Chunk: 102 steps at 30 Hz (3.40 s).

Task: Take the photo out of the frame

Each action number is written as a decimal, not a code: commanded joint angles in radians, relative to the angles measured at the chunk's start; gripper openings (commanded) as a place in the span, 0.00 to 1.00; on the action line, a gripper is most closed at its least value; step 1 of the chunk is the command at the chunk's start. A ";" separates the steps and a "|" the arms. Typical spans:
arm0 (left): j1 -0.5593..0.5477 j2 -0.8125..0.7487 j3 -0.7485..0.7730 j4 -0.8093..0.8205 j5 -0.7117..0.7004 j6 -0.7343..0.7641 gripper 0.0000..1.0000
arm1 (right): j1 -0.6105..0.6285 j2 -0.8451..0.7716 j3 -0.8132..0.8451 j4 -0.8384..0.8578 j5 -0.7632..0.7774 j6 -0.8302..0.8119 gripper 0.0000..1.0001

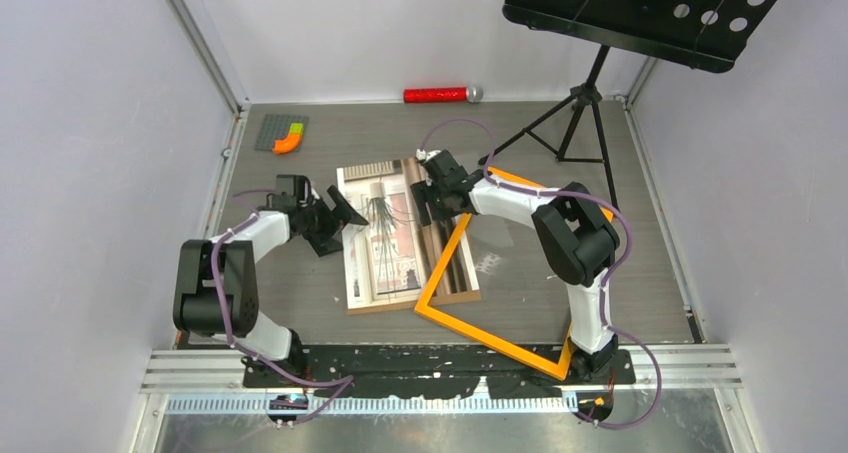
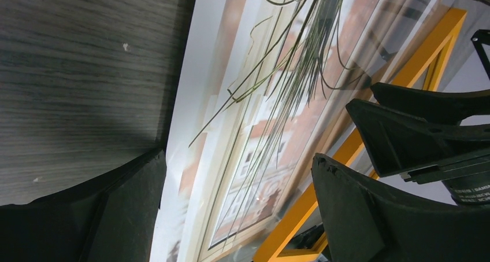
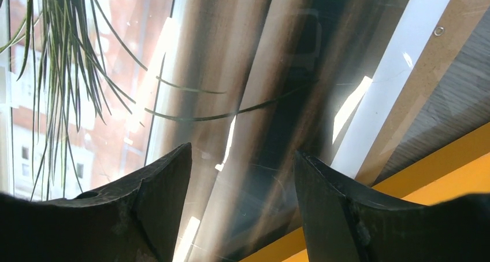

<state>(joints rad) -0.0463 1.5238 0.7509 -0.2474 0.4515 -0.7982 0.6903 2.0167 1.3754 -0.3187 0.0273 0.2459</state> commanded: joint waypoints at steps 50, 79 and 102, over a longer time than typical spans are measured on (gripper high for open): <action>-0.047 0.065 0.261 -0.141 -0.180 0.169 0.91 | 0.018 0.102 -0.036 -0.119 -0.054 0.039 0.68; -0.072 0.139 0.203 0.124 0.168 0.029 0.89 | 0.015 0.127 0.003 -0.141 -0.042 0.031 0.68; -0.155 0.170 0.374 -0.204 -0.043 0.168 0.66 | 0.015 0.137 0.013 -0.154 -0.032 0.043 0.68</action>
<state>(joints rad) -0.1955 1.6726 1.0870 -0.4065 0.4061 -0.6514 0.6937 2.0487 1.4311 -0.3870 0.0753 0.2535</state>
